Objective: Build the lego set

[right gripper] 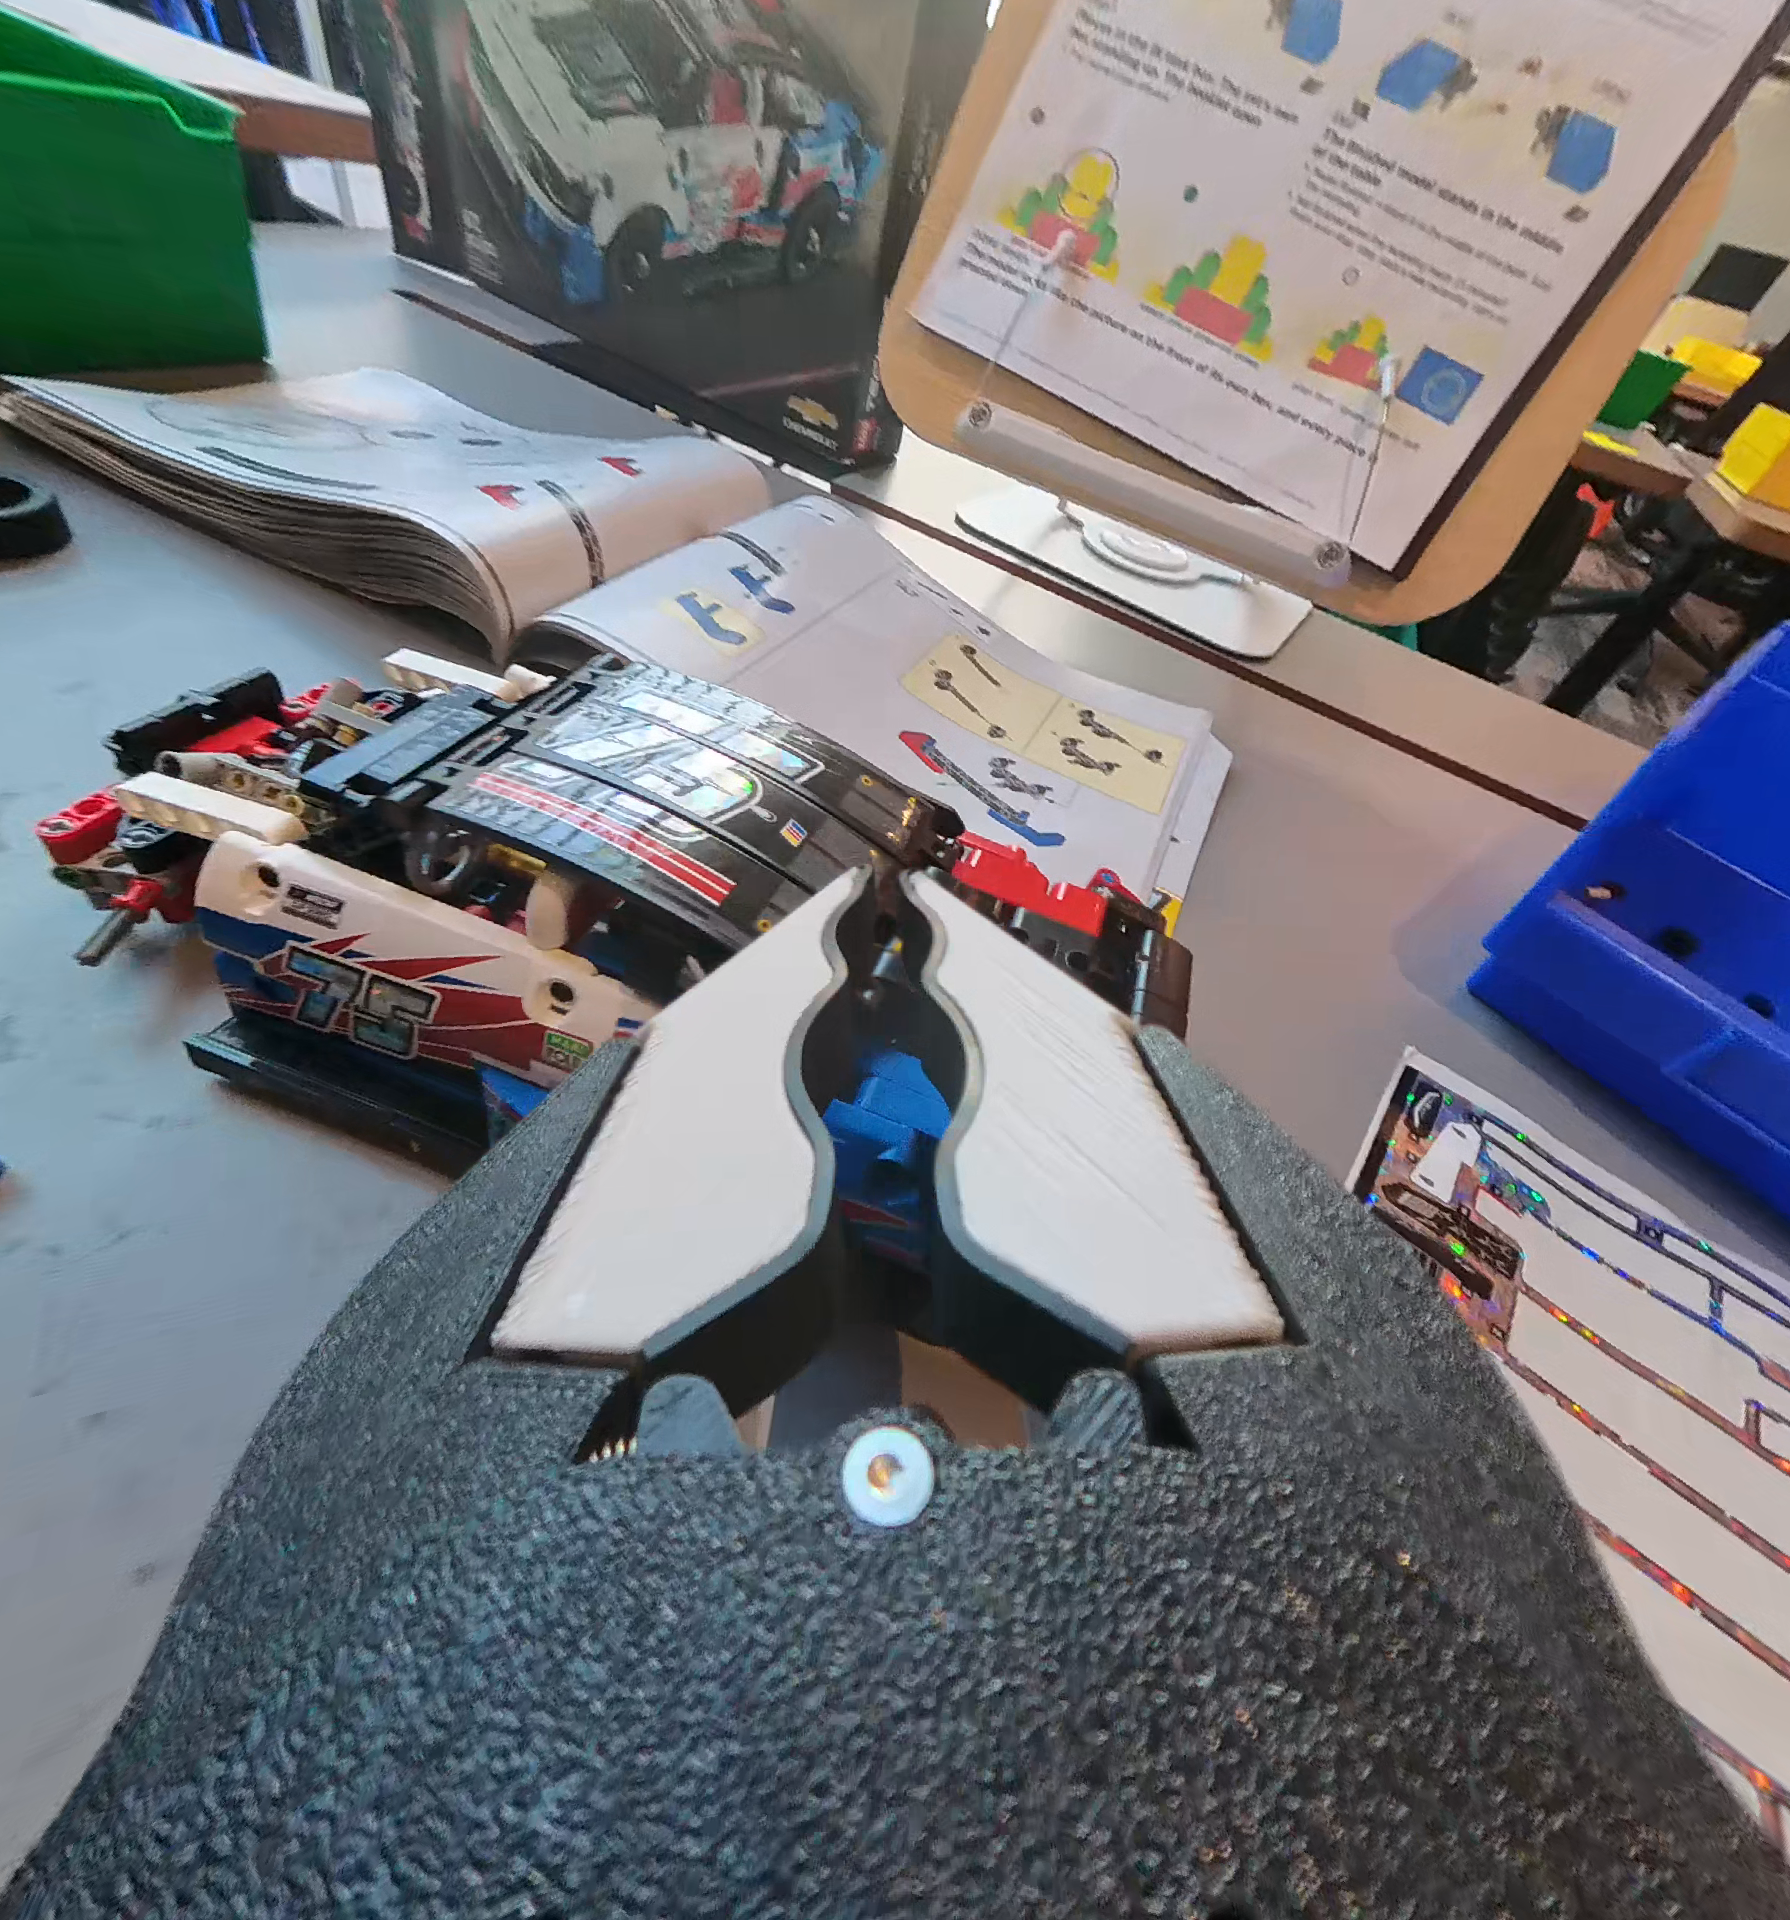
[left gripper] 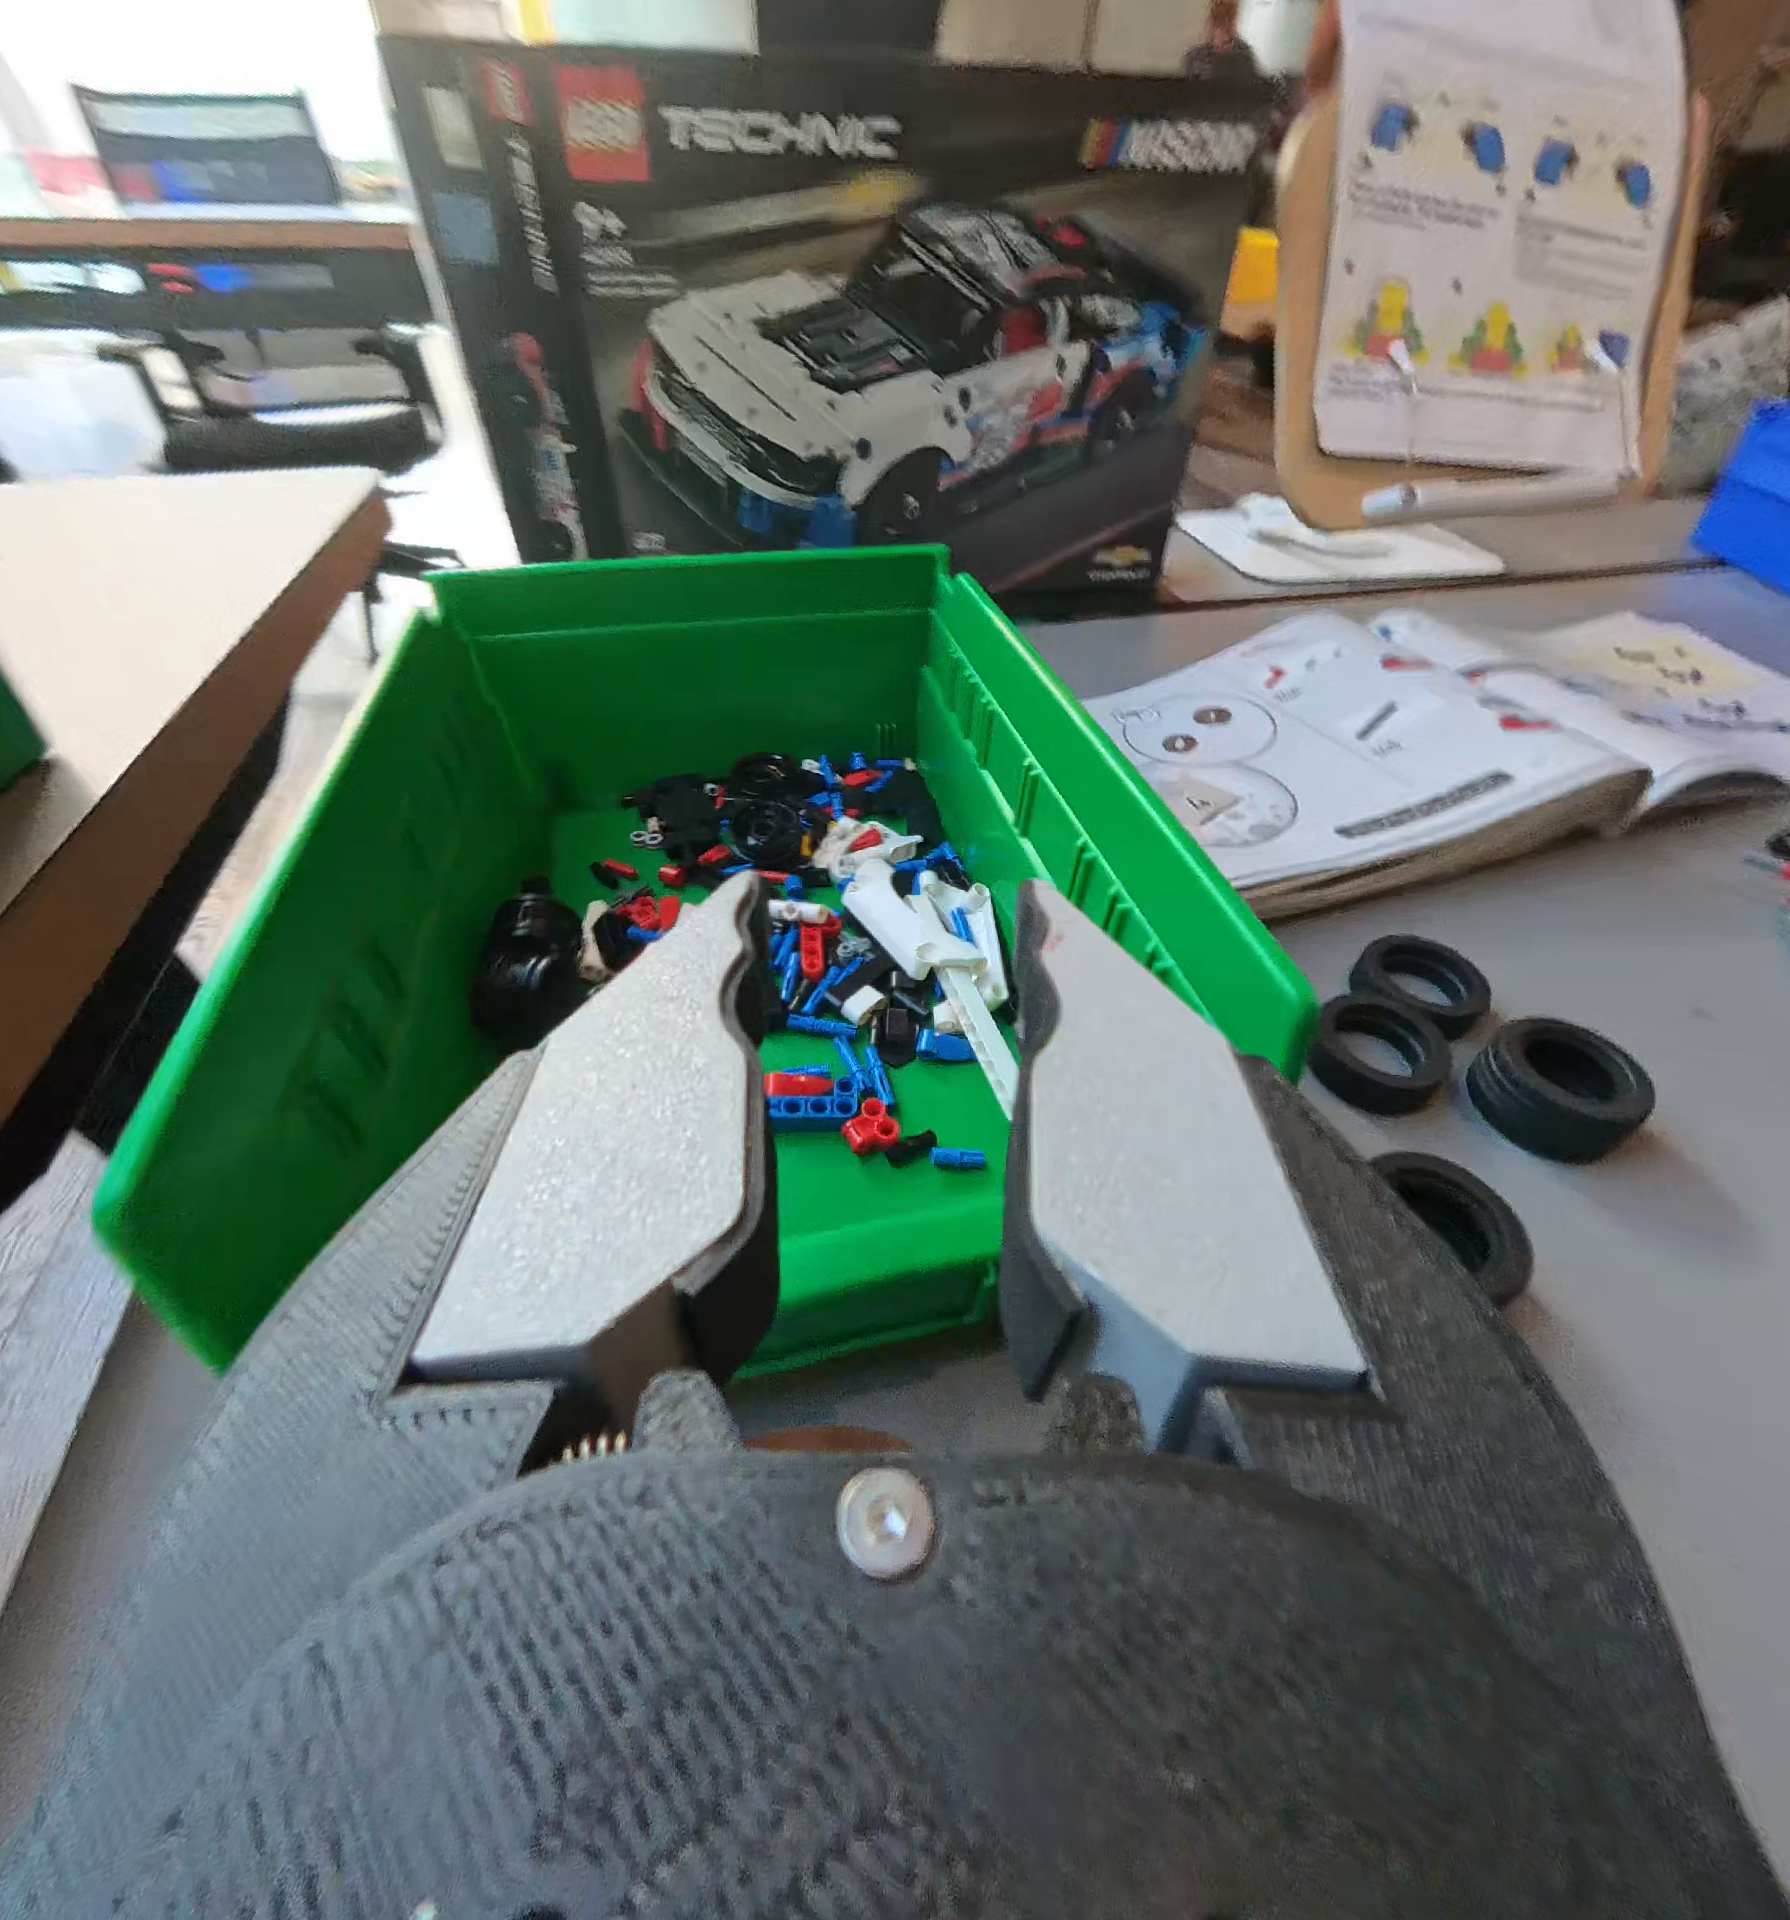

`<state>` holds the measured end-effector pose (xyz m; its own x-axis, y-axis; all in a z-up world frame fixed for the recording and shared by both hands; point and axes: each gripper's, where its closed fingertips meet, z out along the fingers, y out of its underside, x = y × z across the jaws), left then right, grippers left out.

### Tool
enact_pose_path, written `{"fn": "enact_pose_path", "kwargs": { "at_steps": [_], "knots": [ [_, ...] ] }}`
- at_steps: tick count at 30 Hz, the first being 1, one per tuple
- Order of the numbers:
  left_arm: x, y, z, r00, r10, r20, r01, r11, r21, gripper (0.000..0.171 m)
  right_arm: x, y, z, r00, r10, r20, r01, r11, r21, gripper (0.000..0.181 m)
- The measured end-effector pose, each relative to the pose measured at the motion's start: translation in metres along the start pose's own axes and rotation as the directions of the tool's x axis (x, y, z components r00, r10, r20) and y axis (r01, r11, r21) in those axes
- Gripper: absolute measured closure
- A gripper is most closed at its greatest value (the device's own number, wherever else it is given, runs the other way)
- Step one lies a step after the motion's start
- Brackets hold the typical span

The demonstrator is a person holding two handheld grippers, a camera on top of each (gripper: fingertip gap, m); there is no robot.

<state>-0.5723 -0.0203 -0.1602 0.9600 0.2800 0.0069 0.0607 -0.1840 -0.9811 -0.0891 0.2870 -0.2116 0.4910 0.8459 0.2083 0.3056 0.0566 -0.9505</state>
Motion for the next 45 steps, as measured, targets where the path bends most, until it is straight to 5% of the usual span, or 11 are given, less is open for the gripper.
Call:
{"fn": "enact_pose_path", "kwargs": {
  "at_steps": [10,12,16,17,18,20,24,27,30,38,45],
  "knots": [
    [0.030,0.039,0.106,0.865,0.054,-0.498,-0.324,0.819,-0.473,0.136,0.008,0.012,0.008,0.993,-0.056,-0.099,0.047,0.994,-0.095,0.181],
    [0.039,0.069,0.114,0.827,-0.011,-0.562,-0.384,0.719,-0.580,0.162,0.007,0.014,0.010,0.994,-0.059,-0.092,0.049,0.993,-0.111,0.181],
    [-0.006,0.097,0.107,0.858,0.121,-0.500,-0.485,0.510,-0.710,0.171,0.007,0.015,0.010,0.994,-0.059,-0.088,0.049,0.992,-0.113,0.181],
    [-0.019,0.093,0.105,0.869,0.165,-0.467,-0.483,0.495,-0.722,0.149,0.007,0.014,0.010,0.995,-0.056,-0.088,0.046,0.993,-0.109,0.181],
    [-0.021,0.083,0.106,0.873,0.169,-0.458,-0.471,0.537,-0.700,0.136,0.007,0.014,0.010,0.995,-0.054,-0.086,0.044,0.993,-0.109,0.181],
    [-0.028,0.066,0.112,0.900,0.174,-0.399,-0.416,0.614,-0.671,0.163,0.006,0.014,0.010,0.995,-0.052,-0.081,0.043,0.993,-0.110,0.181],
    [-0.044,0.105,0.100,0.887,0.197,-0.417,-0.461,0.396,-0.794,0.166,0.006,0.014,0.010,0.995,-0.055,-0.081,0.046,0.993,-0.108,0.181],
    [0.003,0.103,0.076,0.824,-0.064,-0.562,-0.486,0.430,-0.761,0.168,0.007,0.012,0.008,0.995,-0.054,-0.085,0.046,0.994,-0.095,0.181],
    [-0.043,0.090,0.086,0.888,0.132,-0.440,-0.450,0.446,-0.774,0.168,0.007,0.011,0.008,0.995,-0.047,-0.084,0.039,0.996,-0.085,0.181],
    [-0.085,0.037,0.120,0.949,0.250,-0.190,-0.309,0.630,-0.713,0.171,0.005,0.012,0.009,0.995,-0.059,-0.080,0.051,0.994,-0.095,0.181],
    [-0.085,0.051,0.117,0.954,0.241,-0.176,-0.286,0.566,-0.773,0.147,0.006,0.013,0.009,0.995,-0.055,-0.083,0.047,0.994,-0.100,0.181]
  ]
}}
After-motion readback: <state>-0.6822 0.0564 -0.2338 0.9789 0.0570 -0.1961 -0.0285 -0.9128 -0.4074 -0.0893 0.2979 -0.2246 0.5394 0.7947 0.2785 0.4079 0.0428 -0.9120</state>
